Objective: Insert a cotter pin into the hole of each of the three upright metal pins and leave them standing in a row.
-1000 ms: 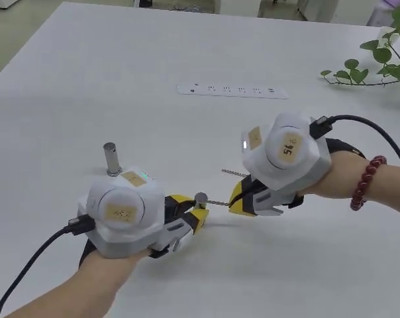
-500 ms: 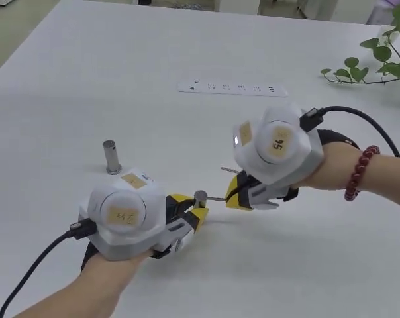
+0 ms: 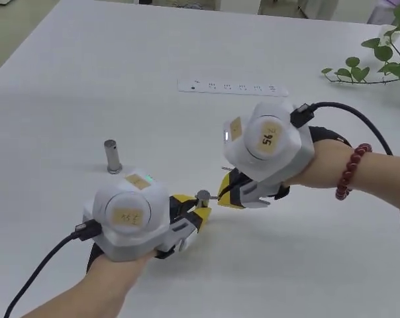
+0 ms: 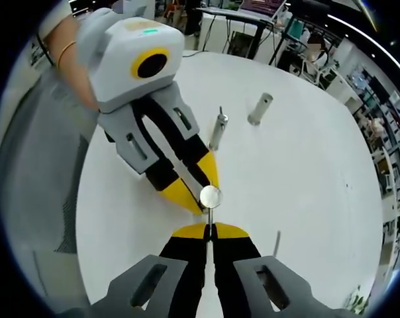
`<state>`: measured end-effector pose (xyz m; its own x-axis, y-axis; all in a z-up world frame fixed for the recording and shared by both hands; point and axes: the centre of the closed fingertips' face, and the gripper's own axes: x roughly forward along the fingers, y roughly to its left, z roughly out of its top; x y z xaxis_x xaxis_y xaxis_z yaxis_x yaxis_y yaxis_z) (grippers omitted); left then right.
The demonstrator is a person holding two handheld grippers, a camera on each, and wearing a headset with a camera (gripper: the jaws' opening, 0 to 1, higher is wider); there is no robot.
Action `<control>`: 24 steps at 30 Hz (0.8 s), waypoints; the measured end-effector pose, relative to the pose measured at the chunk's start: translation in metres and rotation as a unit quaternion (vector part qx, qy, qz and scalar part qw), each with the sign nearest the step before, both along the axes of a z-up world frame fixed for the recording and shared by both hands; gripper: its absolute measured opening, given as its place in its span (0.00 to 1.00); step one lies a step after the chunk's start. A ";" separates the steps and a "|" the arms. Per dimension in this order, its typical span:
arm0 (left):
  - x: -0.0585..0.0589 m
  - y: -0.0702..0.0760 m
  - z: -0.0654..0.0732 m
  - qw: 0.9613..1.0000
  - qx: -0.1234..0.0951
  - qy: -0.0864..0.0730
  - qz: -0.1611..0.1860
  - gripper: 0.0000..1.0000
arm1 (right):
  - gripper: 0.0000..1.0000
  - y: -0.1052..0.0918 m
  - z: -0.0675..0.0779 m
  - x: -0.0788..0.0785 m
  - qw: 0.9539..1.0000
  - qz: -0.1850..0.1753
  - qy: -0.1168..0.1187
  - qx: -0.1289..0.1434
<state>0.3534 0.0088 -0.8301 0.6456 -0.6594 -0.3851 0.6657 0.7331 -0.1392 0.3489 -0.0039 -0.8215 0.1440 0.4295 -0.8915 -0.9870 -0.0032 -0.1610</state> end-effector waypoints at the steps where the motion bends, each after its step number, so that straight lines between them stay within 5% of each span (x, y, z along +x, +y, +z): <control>1: 0.000 0.000 0.000 1.000 -0.001 0.000 0.001 0.12 | 0.03 0.001 0.000 0.000 1.000 -0.001 0.001 0.002; 17: 0.001 0.000 0.000 1.000 -0.010 0.001 0.012 0.12 | 0.04 0.011 0.001 -0.001 1.000 0.000 0.007 0.028; 24: 0.001 0.000 0.000 1.000 -0.010 0.002 0.014 0.12 | 0.11 0.012 0.012 -0.002 0.998 -0.014 0.022 0.061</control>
